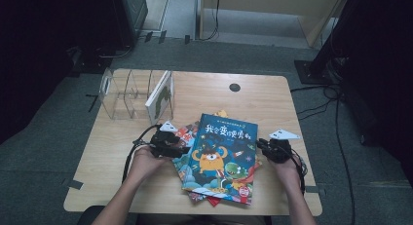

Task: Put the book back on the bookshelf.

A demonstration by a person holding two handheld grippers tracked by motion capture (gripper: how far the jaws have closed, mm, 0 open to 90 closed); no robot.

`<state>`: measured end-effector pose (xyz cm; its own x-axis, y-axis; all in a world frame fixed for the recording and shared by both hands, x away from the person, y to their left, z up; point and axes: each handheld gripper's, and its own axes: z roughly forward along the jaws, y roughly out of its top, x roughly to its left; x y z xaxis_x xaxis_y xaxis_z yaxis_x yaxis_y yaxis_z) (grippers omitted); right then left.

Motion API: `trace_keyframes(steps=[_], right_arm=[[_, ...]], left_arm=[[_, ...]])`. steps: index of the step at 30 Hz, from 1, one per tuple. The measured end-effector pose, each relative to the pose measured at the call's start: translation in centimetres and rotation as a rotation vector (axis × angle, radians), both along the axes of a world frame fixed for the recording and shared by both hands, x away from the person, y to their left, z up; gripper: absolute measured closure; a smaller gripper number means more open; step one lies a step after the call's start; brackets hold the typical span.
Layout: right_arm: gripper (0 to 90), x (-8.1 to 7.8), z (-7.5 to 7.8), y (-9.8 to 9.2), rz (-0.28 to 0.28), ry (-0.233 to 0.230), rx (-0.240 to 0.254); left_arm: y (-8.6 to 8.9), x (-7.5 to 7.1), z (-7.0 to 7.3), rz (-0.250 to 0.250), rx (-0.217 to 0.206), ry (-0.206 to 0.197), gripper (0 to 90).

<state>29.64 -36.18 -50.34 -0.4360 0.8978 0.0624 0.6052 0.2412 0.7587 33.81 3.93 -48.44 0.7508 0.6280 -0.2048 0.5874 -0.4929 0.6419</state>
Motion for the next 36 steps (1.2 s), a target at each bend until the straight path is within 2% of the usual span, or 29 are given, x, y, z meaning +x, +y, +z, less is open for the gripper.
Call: trace_keyframes(steps=[1, 2, 4, 6, 9, 10, 11, 12, 13, 14, 15, 16, 20, 22, 23, 24, 30, 32, 35, 36], right_arm=[[79.8, 0.0, 0.0, 0.0, 0.0, 0.0, 0.0], [79.8, 0.2, -0.1, 0.0, -0.001, 0.003, 0.021], [79.7, 0.2, -0.1, 0.0, -0.001, 0.005, 0.026], [79.2, 0.4, 0.0, 0.3, 0.005, 0.001, 0.012], [79.1, 0.6, 0.0, 0.5, 0.009, 0.001, 0.008], [78.8, 0.8, -0.1, 0.7, 0.016, -0.002, 0.011], [78.8, 0.8, -0.1, 0.7, 0.016, -0.002, 0.011], [77.9, 0.8, 0.0, 0.8, 0.015, 0.005, 0.013], [77.3, 1.0, 0.1, 0.9, 0.017, 0.008, 0.009], [77.3, 1.3, 0.1, 1.1, 0.02, 0.002, 0.004], [77.3, 1.3, 0.1, 1.1, 0.02, 0.002, 0.004], [77.3, 1.4, 0.1, 1.3, 0.023, 0.004, 0.005], [76.4, 1.7, 0.1, 1.7, 0.028, 0.001, -0.003], [76.1, 1.9, 0.1, 2.1, 0.026, -0.017, -0.044], [76.1, 1.9, 0.1, 2.1, 0.026, -0.017, -0.044], [77.3, 2.0, 0.2, 2.2, 0.023, -0.039, -0.044], [80.2, 2.5, 0.2, 2.7, 0.016, -0.034, -0.024], [79.8, 2.8, 0.2, 3.3, 0.025, -0.039, -0.02], [79.5, 3.0, 0.1, 3.7, 0.028, -0.044, -0.021], [84.0, 3.0, 0.3, 3.9, 0.017, -0.047, -0.043]], left_arm=[[0.0, 0.0, 0.0, -0.001, -0.007, 0.01, 33.2], [0.0, 0.0, 0.0, -0.007, -0.014, 0.024, 26.7], [0.0, -0.2, 0.0, -0.024, -0.024, 0.038, 26.5], [0.2, -0.6, -0.1, -0.025, -0.038, 0.026, 25.6], [0.4, -0.8, -0.2, -0.015, -0.028, 0.004, 25.7], [0.6, -1.1, -0.1, -0.012, 0.008, -0.029, 32.6], [0.6, -1.1, -0.1, -0.012, 0.008, -0.029, 35.4], [0.8, -1.2, -0.1, -0.009, 0.003, -0.022, 35.4], [1.0, -1.2, -0.1, -0.005, -0.013, -0.003, 39.5], [1.3, -1.1, 0.0, 0.012, -0.037, 0.041, 40.4], [1.3, -1.1, 0.0, 0.012, -0.037, 0.041, 42.6], [1.7, -1.2, 0.0, 0.009, -0.05, 0.063, 50.0], [2.2, -1.6, 0.0, 0.005, -0.056, 0.075, 58.4], [2.3, -1.9, 0.1, 0.0, -0.038, 0.059, 63.7], [2.3, -1.9, 0.1, 0.0, -0.038, 0.059, 64.5], [2.4, -2.1, 0.1, 0.0, -0.039, 0.06, 66.0], [2.8, -3.0, 0.2, 0.004, -0.074, 0.08, 71.3], [2.8, -3.4, 0.1, -0.002, -0.065, 0.098, 71.2], [2.9, -3.7, 0.1, 0.001, -0.06, 0.098, 72.9], [2.9, -3.9, 0.2, 0.009, -0.048, 0.091, 73.8]])
